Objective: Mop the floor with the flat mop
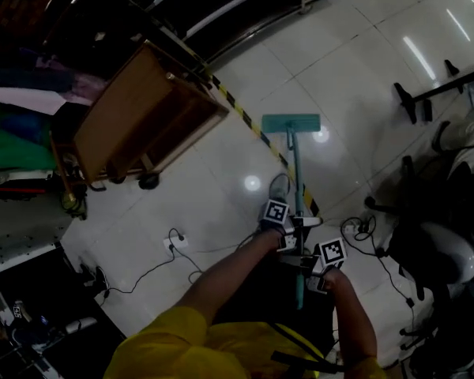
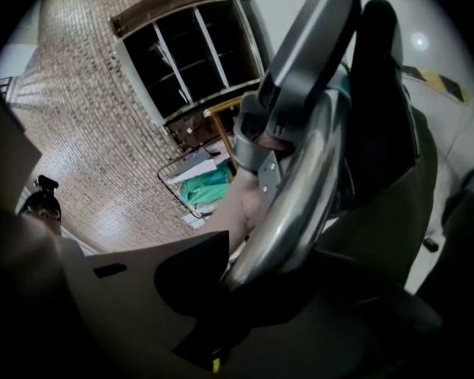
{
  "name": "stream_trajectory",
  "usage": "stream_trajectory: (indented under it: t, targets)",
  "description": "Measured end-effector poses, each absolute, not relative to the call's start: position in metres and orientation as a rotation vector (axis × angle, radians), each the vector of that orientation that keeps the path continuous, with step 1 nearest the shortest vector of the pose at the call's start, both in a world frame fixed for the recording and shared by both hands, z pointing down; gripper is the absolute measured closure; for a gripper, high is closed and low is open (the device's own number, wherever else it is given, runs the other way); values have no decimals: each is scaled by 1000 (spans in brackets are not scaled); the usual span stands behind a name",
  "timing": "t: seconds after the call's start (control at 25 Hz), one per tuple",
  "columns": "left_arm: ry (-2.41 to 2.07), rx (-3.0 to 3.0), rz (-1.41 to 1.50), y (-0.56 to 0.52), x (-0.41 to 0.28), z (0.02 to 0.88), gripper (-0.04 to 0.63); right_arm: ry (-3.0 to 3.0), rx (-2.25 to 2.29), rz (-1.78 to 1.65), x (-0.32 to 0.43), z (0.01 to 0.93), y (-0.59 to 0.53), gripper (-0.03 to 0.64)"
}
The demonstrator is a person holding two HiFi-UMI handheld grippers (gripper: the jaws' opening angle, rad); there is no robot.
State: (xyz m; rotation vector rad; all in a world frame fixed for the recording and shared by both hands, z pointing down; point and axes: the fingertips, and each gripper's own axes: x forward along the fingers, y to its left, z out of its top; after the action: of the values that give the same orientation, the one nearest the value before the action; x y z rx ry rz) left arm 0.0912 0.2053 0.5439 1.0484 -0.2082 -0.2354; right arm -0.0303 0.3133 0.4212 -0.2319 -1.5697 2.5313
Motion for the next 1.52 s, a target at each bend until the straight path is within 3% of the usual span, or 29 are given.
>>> stream_trajectory:
  t: [0.16, 0.56, 0.84, 1.2, 1.52]
  targets:
    - [-117, 1164, -93, 199, 103, 564, 482, -1639, -333, 2477, -22, 444, 306, 535]
    - [-85, 1164, -301, 105, 66, 554, 480, -1841, -307, 2474, -63, 469, 221, 534]
    - [-237, 1227, -79, 69, 61, 596, 469, -1752, -310, 2652, -56, 466, 171, 532]
    - [-234, 1160, -112, 152, 83, 569, 500, -1623, -149, 2775, -33, 446, 250, 571]
    - [-214, 1142, -186, 213, 108, 559, 503, -1667, -124, 2623, -10, 448, 320, 558]
